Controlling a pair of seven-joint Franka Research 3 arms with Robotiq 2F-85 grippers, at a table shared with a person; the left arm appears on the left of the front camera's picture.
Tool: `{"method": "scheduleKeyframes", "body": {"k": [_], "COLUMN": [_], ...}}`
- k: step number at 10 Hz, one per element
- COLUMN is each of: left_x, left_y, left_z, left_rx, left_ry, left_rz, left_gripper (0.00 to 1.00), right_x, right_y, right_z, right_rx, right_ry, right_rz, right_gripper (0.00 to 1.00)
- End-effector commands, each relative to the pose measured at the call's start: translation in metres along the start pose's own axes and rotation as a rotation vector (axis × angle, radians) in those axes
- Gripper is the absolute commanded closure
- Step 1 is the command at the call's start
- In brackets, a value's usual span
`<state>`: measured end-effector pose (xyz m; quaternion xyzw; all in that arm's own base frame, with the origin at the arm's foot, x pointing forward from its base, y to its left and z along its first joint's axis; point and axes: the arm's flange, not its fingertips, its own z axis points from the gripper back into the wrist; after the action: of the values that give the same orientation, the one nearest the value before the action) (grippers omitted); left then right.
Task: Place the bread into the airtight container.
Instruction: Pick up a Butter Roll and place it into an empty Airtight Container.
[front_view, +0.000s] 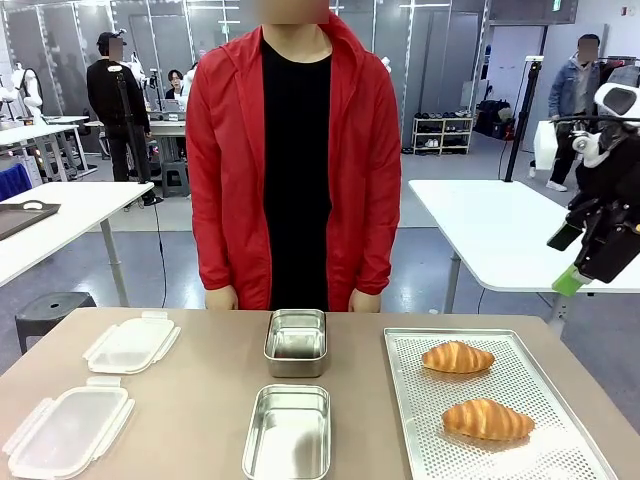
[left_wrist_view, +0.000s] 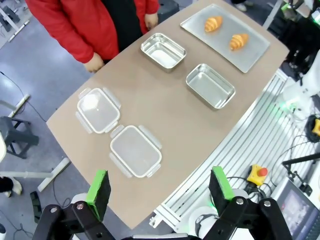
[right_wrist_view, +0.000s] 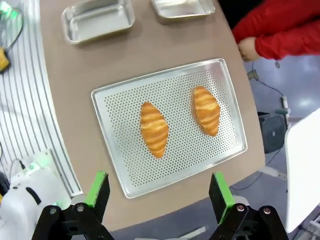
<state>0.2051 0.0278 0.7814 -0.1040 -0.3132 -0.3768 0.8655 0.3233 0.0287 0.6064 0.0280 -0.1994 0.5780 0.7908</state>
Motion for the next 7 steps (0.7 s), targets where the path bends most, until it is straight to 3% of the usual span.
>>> {"method": "scheduleKeyframes", "body": {"k": [1, 3, 5, 7], "left_x": [0.002, 0.002, 0.002, 0.002], "left_y": [0.000, 0.000, 0.000, 0.000], "left_z": [0.001, 0.001, 0.001, 0.001], "left_rx": [0.000, 0.000, 0.000, 0.000], "left_ry": [0.000, 0.000, 0.000, 0.000], "left_rz": [-0.002, -0.002, -0.002, -0.002], "left_gripper": [0.00, 0.00, 0.00, 0.00], "right_x": [0.010, 0.018, 0.018, 0.015], "right_y": [-0.011, -0.010, -0.009, -0.007], "right_z": [-0.017, -0.053, -0.093, -0.134], "right_rx": [0.009, 0.025, 0.081, 0.056], "right_ry": [0.077, 0.112, 0.117, 0.206], "right_rz": [0.206, 0.292, 0.264, 0.232], "right_gripper": [0.00, 0.00, 0.00, 0.00]}}
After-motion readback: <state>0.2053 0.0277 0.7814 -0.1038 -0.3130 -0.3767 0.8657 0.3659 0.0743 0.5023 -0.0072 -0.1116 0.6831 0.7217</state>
